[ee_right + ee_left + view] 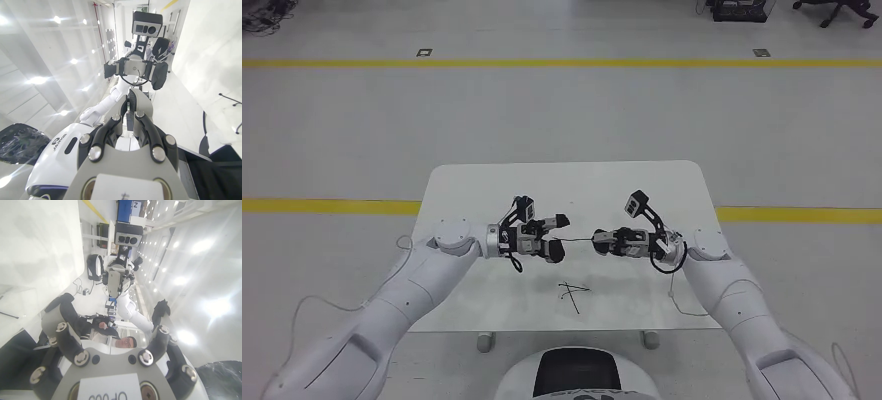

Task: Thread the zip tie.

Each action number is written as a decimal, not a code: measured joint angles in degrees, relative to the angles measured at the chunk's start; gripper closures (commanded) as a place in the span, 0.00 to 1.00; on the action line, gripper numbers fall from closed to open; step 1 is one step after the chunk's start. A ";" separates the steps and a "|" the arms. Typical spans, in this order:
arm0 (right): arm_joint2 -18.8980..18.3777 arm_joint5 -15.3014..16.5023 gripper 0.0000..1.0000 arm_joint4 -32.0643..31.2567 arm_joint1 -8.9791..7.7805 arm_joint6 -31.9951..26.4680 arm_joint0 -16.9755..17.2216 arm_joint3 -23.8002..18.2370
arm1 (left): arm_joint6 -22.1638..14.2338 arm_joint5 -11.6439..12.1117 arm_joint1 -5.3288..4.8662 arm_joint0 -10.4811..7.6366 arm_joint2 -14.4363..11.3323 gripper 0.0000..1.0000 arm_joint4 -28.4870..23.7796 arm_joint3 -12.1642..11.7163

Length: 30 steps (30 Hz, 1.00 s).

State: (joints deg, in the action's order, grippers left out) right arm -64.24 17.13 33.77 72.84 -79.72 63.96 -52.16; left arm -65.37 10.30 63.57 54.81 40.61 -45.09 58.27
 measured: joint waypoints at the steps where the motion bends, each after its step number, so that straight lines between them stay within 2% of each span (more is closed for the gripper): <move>1: 0.54 -0.22 1.00 0.67 -0.17 0.01 -0.04 -0.20 | -0.54 -0.06 0.06 -0.06 -0.04 0.00 -0.13 -0.19; 4: 2.02 -0.36 1.00 2.22 -0.81 0.08 -0.49 -0.25 | -2.07 0.63 0.34 -0.41 -0.33 0.00 -0.23 -0.59; 10: 2.11 -0.22 1.00 2.24 -0.88 0.08 -0.58 -0.18 | -2.00 0.88 0.36 -0.46 -0.31 0.00 -0.22 -0.72; 15: 2.48 -1.59 1.00 1.70 -0.94 1.94 0.56 -2.53 | 2.45 -0.60 0.42 0.45 -0.36 0.00 0.93 1.24; 20: 2.79 -2.49 1.00 1.03 -1.11 2.05 0.84 -3.56 | 4.73 -1.80 0.47 1.03 -0.40 0.00 1.92 2.71; 24: 3.03 -2.67 1.00 1.03 -1.12 2.29 0.77 -3.50 | 4.88 -2.19 0.49 1.29 -0.31 0.00 2.24 3.24; 28: 3.18 -2.57 1.00 1.35 -1.12 2.26 0.67 -3.22 | 4.61 -2.25 0.52 1.46 -0.12 0.09 2.16 3.24; 30: 3.26 -2.43 1.00 1.61 -1.10 2.24 0.62 -2.96 | 4.16 -2.24 0.55 1.48 -0.11 0.09 2.25 3.17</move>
State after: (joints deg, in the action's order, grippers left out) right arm -60.98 14.70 35.38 71.74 -77.49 64.59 -55.12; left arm -61.20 8.06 64.12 56.28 40.49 -42.84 61.44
